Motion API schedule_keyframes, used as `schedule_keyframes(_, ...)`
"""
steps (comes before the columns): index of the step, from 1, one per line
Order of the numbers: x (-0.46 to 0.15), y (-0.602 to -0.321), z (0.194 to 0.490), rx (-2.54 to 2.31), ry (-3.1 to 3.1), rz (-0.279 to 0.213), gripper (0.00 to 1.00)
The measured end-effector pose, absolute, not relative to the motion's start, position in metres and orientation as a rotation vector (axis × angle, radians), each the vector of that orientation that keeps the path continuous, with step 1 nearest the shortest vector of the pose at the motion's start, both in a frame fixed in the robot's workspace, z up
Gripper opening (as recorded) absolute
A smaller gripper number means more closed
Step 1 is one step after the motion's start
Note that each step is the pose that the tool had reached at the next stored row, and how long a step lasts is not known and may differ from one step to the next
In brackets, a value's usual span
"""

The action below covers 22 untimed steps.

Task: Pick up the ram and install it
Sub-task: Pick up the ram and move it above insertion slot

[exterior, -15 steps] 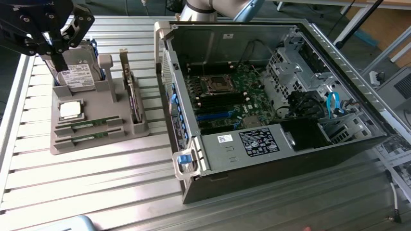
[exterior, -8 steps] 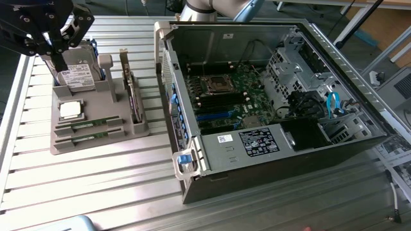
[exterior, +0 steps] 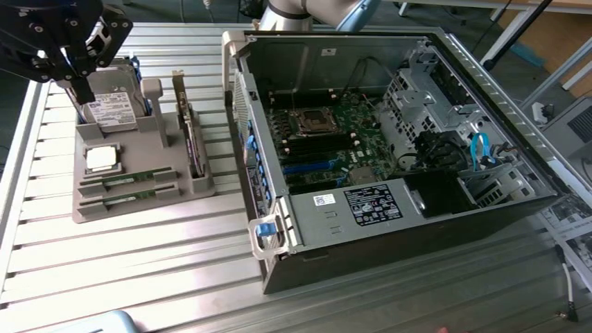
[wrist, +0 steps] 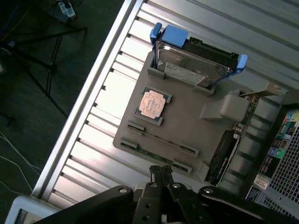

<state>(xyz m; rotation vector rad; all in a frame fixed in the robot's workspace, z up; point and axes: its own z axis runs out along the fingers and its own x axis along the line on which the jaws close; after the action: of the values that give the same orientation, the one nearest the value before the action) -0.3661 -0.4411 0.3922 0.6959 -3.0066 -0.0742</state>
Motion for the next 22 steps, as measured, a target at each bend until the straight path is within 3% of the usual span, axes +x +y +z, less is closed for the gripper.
schedule_keyframes(22, -0.3661, -0.4411, 0.3923, 0.788, -2.930, -0.095, 0.11)
